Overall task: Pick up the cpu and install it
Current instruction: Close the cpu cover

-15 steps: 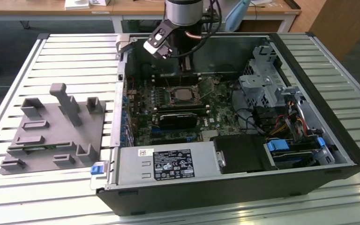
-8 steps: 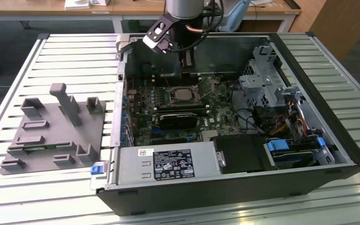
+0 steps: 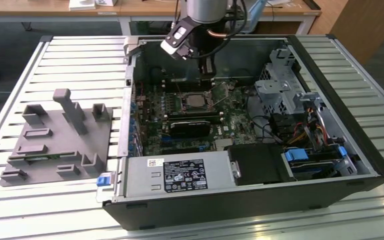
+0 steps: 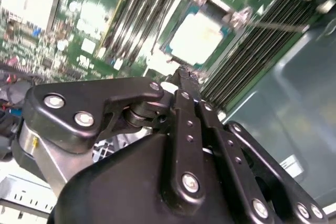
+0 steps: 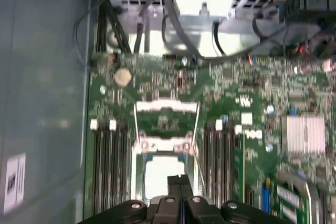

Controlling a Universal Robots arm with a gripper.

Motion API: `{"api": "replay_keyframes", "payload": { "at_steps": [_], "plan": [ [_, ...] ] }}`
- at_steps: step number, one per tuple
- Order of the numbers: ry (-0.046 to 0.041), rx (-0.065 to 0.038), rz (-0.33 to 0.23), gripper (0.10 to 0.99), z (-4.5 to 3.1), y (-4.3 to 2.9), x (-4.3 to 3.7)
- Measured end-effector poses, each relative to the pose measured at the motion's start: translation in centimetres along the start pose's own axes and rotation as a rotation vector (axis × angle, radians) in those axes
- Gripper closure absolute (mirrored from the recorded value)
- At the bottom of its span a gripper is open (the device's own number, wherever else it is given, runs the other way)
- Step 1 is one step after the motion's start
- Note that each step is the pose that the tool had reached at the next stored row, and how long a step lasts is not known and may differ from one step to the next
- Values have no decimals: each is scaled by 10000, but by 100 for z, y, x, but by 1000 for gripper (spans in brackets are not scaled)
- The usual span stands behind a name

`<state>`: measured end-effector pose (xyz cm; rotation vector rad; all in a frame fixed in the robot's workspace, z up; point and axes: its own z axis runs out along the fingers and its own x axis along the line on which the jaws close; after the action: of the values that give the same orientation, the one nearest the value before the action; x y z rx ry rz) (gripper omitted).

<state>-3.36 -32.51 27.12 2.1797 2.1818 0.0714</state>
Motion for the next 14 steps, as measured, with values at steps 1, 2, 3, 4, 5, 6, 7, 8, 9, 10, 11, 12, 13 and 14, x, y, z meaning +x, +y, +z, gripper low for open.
{"api": "replay_keyframes", "payload": {
  "at_steps": [1,2,3,4,5,6,7,8,9,10,11,12,13,14],
  "plan": [
    [1,8,-1,980,7,45,0],
    [0,20,0,980,14,89,2],
    [0,31,-1,980,23,136,4],
    [1,46,-1,980,31,180,5],
    [2,63,-2,980,39,223,6],
    [1,88,-1,980,46,265,7],
    [2,117,-3,980,51,303,8],
    [0,147,-2,980,56,338,9],
    [-2,178,-3,980,59,367,10],
    [-5,215,-4,980,62,392,14],
    [-5,237,-4,980,65,404,18],
    [-3,251,-4,980,68,409,19],
    [-2,263,-3,980,71,413,21],
    [-3,268,-4,980,74,420,21]
  ]
}}
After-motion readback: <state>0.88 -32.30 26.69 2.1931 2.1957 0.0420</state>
